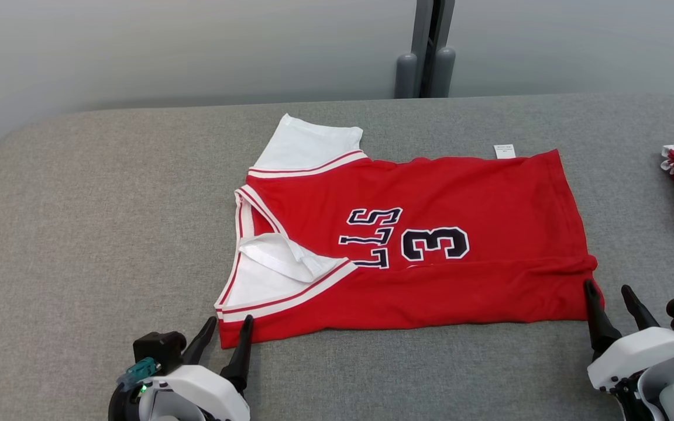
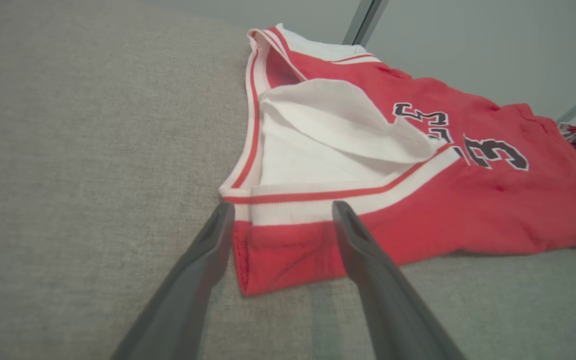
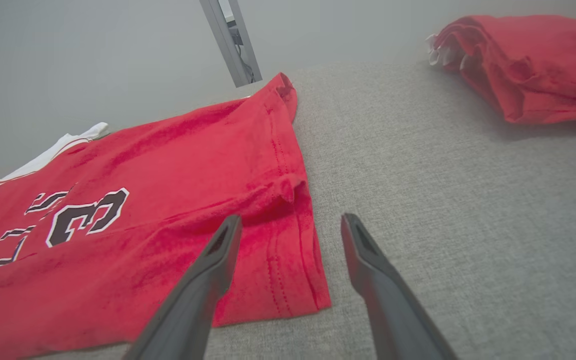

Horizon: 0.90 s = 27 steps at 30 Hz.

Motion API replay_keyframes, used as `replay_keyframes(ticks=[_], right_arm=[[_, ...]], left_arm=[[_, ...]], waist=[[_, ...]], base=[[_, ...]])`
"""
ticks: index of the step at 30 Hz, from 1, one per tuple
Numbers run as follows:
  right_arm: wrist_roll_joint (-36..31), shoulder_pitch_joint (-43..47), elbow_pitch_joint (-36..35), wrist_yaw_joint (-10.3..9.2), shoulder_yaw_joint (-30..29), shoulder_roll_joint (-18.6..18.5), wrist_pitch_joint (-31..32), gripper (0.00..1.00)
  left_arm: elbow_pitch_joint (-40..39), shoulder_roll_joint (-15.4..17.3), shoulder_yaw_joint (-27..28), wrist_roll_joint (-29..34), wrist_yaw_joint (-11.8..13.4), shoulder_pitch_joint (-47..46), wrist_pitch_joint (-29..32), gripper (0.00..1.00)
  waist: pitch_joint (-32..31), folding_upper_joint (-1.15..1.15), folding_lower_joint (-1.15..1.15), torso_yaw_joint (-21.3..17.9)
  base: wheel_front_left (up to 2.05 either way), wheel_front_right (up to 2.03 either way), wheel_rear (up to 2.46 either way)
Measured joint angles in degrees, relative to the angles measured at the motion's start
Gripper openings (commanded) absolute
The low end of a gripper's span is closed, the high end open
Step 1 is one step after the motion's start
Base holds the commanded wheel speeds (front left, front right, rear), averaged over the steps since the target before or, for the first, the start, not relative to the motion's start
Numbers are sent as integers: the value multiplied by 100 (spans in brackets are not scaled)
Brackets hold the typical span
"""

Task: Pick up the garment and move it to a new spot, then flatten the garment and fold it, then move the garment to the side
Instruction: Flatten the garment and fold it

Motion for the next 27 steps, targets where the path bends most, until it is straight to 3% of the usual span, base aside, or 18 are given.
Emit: replay_keyframes(ticks=[22, 23, 25, 26, 27], right_arm=[[365, -396, 795, 0, 420, -9, 0, 100], [378, -420, 827, 0, 472, -13, 0, 100], [376, -472, 905, 0, 601, -31, 0, 100], [378, -503, 932, 0, 654, -42, 0, 79], [410, -537, 951, 0, 681, -47, 0, 41]], left_arm=[[1117, 15, -750, -740, 87, -681, -40, 100], [1155, 19, -801, -786, 87, -712, -42, 76], [1217, 30, -924, -833, 65, -774, -52, 6], [1230, 27, -1009, -856, 45, -790, -52, 0], [1245, 13, -1087, -920, 36, -804, -52, 0]], waist=[[236, 0, 0, 29], [245, 0, 0, 33], [267, 0, 0, 40], [278, 0, 0, 44], [284, 0, 0, 49]], base=[[0, 0, 0], [0, 0, 0], [0, 0, 0], [0, 0, 0], [0, 0, 0]])
